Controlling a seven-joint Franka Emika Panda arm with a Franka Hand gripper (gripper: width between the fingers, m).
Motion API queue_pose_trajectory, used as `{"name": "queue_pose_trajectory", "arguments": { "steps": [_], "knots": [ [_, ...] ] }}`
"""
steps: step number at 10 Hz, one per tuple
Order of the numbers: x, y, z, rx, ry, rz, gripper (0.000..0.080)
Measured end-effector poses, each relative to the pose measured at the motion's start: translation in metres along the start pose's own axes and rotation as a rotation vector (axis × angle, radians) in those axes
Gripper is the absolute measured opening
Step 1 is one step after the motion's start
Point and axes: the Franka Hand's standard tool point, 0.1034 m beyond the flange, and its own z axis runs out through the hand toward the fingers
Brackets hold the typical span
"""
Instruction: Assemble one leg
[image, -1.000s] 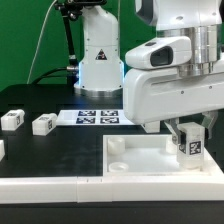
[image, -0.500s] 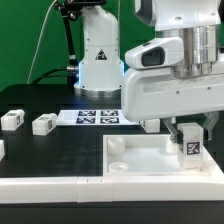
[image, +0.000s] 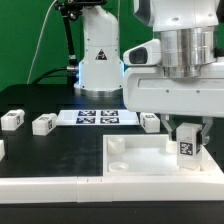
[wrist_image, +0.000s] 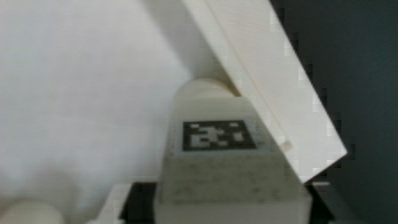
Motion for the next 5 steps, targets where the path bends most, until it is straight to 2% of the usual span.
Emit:
{"name": "queue_pose_trajectory", "arguments": {
  "steps": [5],
  "knots": [
    [-0.0022, -0.0002, 0.0013, 0.005, -0.018, 0.453, 0.0290]
  ]
}}
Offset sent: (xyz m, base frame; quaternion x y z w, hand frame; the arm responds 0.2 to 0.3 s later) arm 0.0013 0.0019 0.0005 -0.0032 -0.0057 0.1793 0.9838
